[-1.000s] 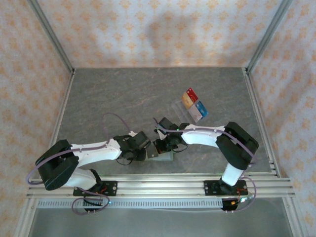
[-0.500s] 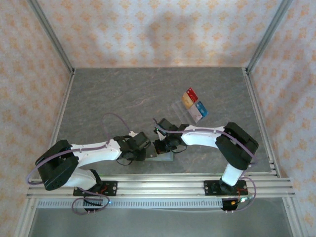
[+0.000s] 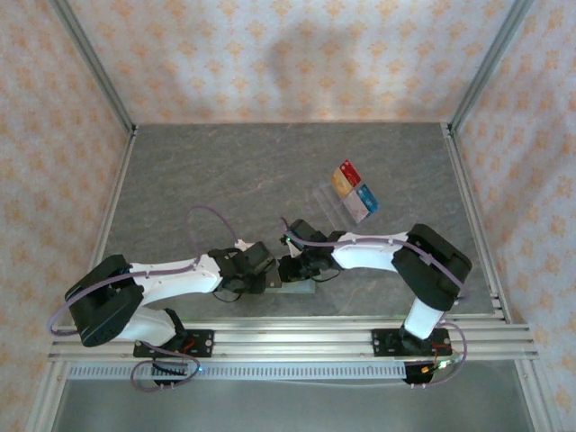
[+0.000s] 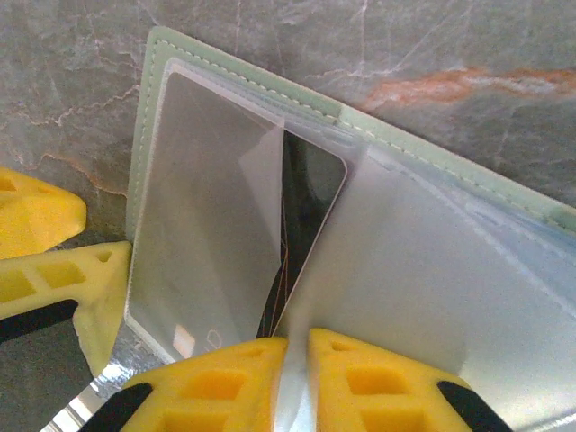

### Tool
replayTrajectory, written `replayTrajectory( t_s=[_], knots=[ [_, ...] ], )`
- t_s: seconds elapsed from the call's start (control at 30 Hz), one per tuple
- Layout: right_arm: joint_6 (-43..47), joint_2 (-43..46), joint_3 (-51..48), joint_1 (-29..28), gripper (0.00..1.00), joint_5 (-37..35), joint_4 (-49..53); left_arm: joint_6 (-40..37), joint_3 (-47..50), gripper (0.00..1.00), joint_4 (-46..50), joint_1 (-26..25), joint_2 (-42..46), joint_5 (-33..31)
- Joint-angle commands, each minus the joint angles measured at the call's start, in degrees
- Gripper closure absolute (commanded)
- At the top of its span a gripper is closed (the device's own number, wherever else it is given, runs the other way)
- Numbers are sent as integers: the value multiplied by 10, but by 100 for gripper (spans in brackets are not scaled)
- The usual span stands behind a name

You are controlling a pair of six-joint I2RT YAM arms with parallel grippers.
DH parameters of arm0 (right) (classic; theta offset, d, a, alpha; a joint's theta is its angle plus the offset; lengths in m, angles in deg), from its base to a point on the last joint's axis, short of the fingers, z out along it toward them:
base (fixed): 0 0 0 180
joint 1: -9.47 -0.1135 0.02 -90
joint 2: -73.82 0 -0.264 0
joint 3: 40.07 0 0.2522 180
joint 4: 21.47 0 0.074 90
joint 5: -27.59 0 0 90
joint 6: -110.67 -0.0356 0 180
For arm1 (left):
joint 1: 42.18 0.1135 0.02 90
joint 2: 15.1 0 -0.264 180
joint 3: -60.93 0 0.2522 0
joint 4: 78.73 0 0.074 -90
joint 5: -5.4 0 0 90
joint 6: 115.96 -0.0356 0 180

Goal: Put the credit cards into the card holder
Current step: Flip over the card slot in the card holder.

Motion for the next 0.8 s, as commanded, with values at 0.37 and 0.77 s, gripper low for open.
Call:
replayTrajectory(
  t_s=[0.37,0.77],
  knots=[
    [-4,75,26,-11,80,-78,107,20,40,60,-24,-5,-18,-2],
    [28,17,122,-9,77,-200,229,21,40,60,-28,-5,-20,-1]
  ],
)
